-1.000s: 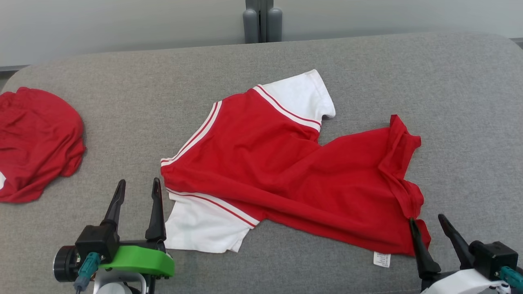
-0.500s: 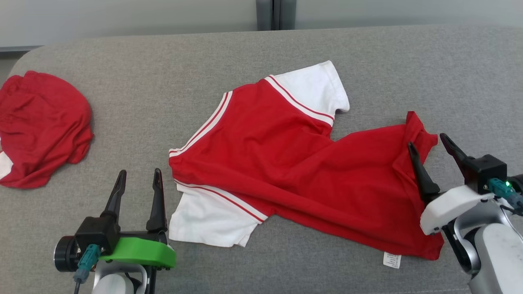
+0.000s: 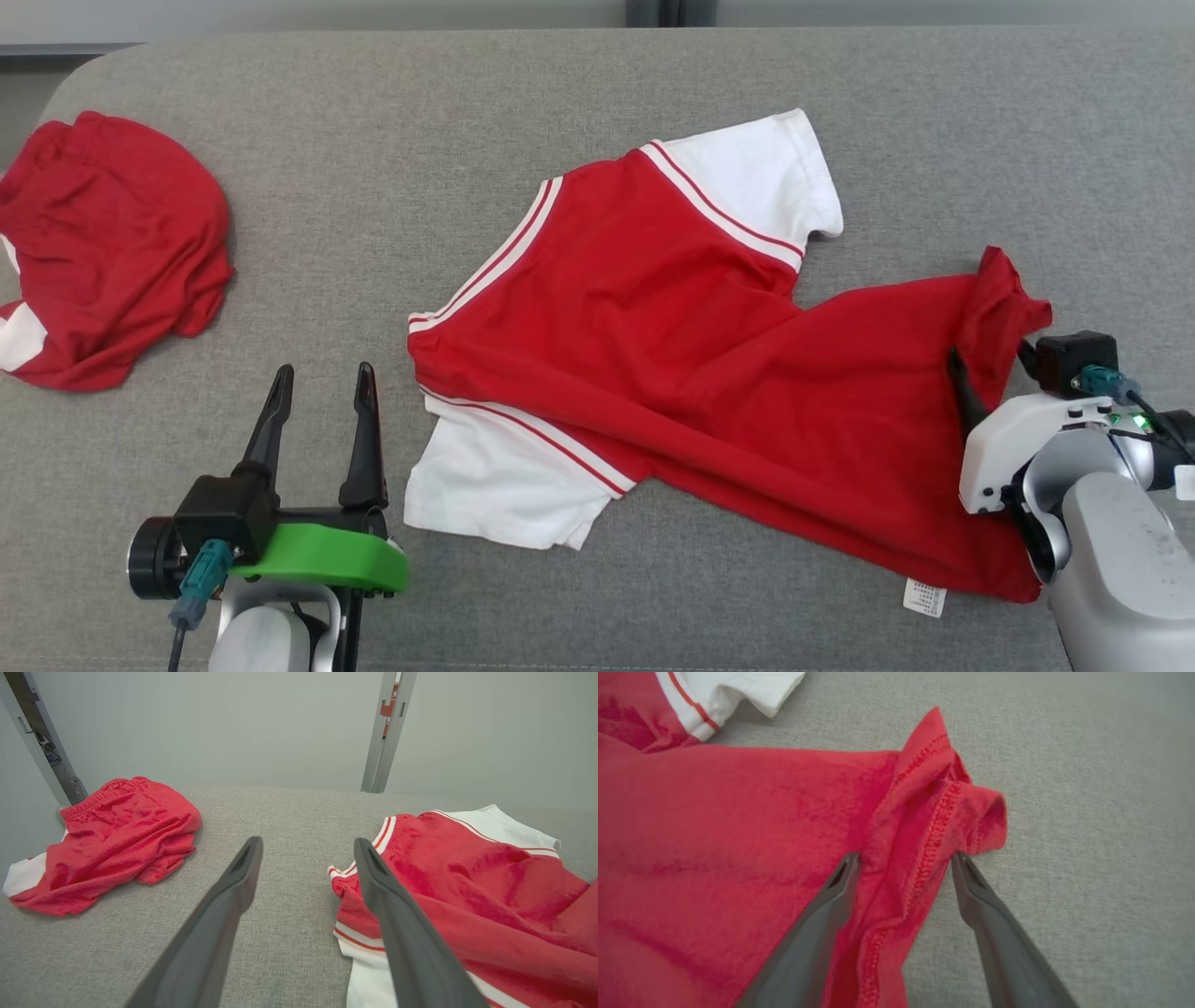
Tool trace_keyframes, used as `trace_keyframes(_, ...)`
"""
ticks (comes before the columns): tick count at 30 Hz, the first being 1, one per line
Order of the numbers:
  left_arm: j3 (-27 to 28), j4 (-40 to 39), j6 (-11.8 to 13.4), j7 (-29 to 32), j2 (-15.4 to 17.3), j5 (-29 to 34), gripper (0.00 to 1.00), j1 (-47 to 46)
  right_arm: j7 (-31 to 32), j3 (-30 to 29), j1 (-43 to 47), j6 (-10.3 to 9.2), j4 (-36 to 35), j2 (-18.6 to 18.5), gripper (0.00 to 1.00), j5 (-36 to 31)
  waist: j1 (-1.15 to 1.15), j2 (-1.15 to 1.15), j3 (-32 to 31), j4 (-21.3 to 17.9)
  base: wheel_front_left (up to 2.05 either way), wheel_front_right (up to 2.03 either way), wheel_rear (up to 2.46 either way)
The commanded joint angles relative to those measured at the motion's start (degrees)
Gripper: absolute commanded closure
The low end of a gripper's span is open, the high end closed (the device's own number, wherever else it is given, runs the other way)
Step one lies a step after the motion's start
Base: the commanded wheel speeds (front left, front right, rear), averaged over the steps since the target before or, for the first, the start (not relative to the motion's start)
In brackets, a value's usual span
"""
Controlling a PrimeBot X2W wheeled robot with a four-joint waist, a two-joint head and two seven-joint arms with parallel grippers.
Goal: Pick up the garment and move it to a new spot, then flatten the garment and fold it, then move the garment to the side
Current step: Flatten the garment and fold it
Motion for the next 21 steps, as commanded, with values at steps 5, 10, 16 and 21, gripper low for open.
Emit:
trace_keyframes(5,0.0,0.1,0.4,0.0,0.2,-0.4,0.0,-0.8,0.6,0.2,-2.5,-0.1,7.0,1.2,0.53,-0.2,0.0,0.0,0.3,0.2,0.0,0.0,0.0)
trace_keyframes(10,-0.3,0.3,0.4,0.0,0.2,-0.5,0.0,-1.2,-2.5,0.8,-6.7,-0.11,8.7,-0.2,1.0,0.5,0.0,0.0,0.1,0.3,0.0,0.0,0.0)
trace_keyframes(16,-1.0,0.2,0.3,0.0,0.2,-0.6,0.0,-1.5,-5.3,1.0,-14.9,-0.11,9.9,-2.5,1.0,-0.4,0.0,0.0,0.4,1.0,0.0,0.0,0.0)
trace_keyframes(21,-1.5,0.3,0.3,0.0,0.2,-1.0,0.0,-1.9,-7.5,0.3,-20.7,-0.11,14.2,-3.9,1.0,-1.2,0.0,0.0,0.9,1.9,0.0,0.0,0.0)
